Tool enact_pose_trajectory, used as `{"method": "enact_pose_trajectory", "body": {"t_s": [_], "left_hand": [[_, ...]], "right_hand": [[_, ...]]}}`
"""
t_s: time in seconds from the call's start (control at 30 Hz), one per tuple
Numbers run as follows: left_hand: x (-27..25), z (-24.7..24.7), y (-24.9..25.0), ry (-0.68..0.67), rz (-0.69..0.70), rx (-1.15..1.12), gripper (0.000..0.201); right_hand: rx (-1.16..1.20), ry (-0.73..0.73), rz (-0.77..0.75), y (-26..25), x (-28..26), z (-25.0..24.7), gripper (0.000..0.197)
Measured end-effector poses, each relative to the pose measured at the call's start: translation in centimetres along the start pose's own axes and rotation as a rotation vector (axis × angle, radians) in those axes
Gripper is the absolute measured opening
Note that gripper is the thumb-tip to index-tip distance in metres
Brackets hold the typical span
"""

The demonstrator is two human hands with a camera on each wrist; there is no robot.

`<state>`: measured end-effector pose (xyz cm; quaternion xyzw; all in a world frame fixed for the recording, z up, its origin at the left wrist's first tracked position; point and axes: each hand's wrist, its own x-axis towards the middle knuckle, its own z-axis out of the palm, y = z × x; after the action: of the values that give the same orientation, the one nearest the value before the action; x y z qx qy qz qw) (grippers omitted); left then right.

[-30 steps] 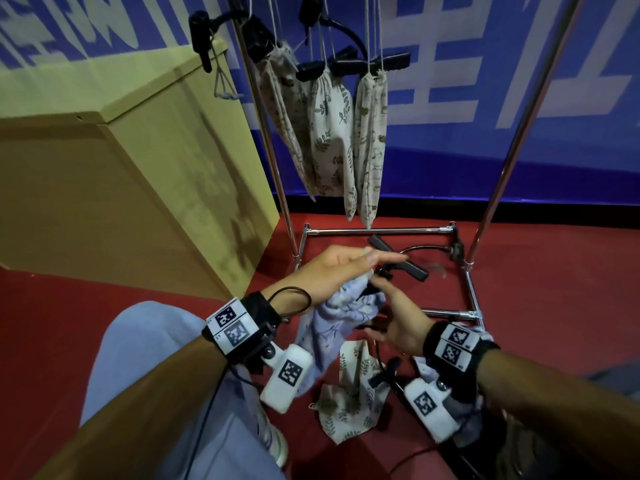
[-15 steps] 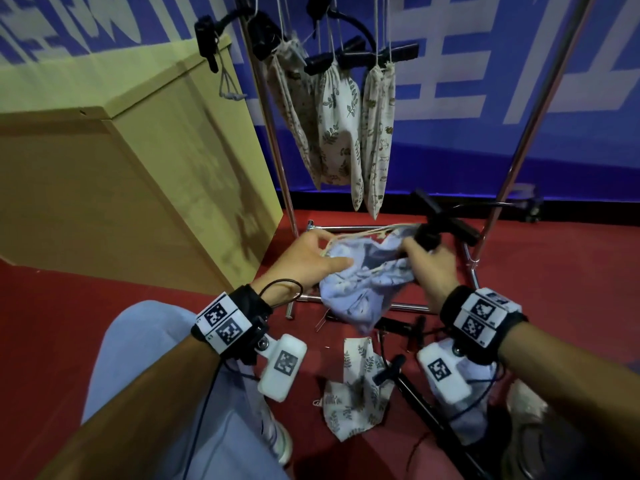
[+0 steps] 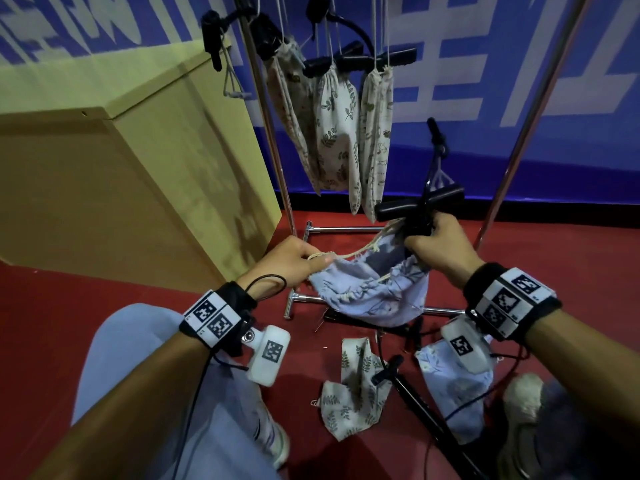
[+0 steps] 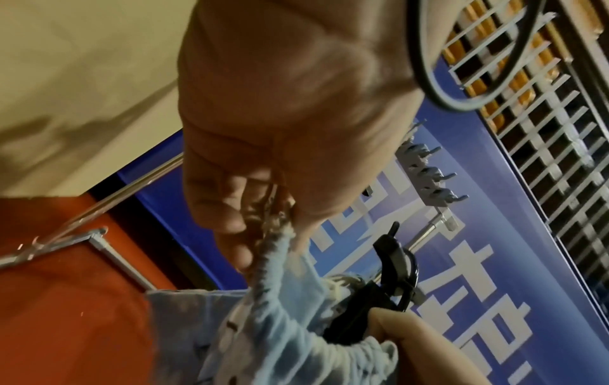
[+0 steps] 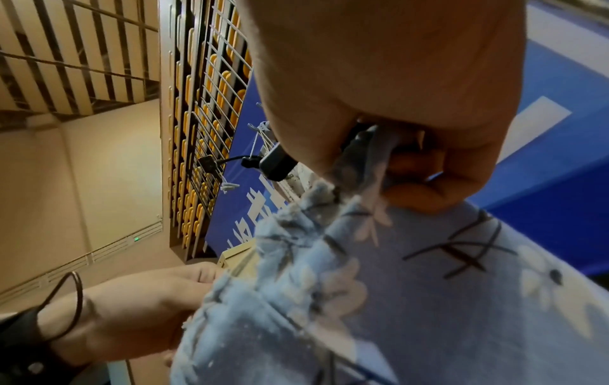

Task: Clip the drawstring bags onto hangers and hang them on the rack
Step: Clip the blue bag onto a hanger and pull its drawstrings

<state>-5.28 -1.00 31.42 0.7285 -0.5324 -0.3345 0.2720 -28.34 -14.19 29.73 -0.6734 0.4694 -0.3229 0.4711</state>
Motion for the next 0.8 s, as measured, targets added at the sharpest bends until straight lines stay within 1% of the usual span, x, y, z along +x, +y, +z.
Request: {"method": "enact_pose_trajectory", "body": {"t_s": [0.07,0.13,0.2,0.27,0.37,0.4,0.47,0.53,0.6,0.73,0.8], "left_hand": [[-0.1,-0.2,0.2,-0.015,-0.013,-0.070,0.038],[0.0,-0.5,0.5,0.012,-0.018,-0.132,0.044],[0.3,-0.8,0.6,0.086,-0.025,-0.158,0.046],[0.5,-0.9,0.7,0.177,-0.059,-0.212,0.038],[1.0,-1.1,0.6,0.244,-0.154,-0.469,0.031],[1.0,-1.3,0.7,0.248,-0.190,-0.575,0.028],[1.1,-1.4,0.8,0.238,-0.233,-0.679,0.021],[1.2,-1.2,0.7,0.241,-0.232,-0.658,0.018],[1.3,-0.9,0.6,0.269,-0.212,-0.612,0.018],[1.9,-0.4,-0.1,0.309,-0.207,-0.577,0.018],[2.4,-0.2,-0.8,0.298,-0.248,-0.472,0.017]], "right_hand": [[0.018,-0.038,0.019,-0.1,-0.2,0.1,0.029],[0.032,-0.047,0.043,-0.4,-0.5,0.2,0.033],[0.047,-0.053,0.058,-0.5,-0.5,0.1,0.035],[0.037,-0.068,0.073,-0.3,-0.4,0.1,0.036],[-0.035,-0.141,0.101,0.0,-0.3,0.1,0.033],[-0.062,-0.171,0.108,-0.1,-0.5,0.2,0.032],[-0.094,-0.235,0.115,-0.3,-1.0,0.3,0.034],[-0.090,-0.279,0.115,-0.6,-1.3,0.4,0.036],[-0.071,-0.291,0.124,-0.8,-1.4,0.4,0.036],[-0.043,-0.271,0.157,-0.7,-1.5,0.6,0.035],[-0.015,-0.254,0.167,-0.7,-1.5,0.7,0.033]]}}
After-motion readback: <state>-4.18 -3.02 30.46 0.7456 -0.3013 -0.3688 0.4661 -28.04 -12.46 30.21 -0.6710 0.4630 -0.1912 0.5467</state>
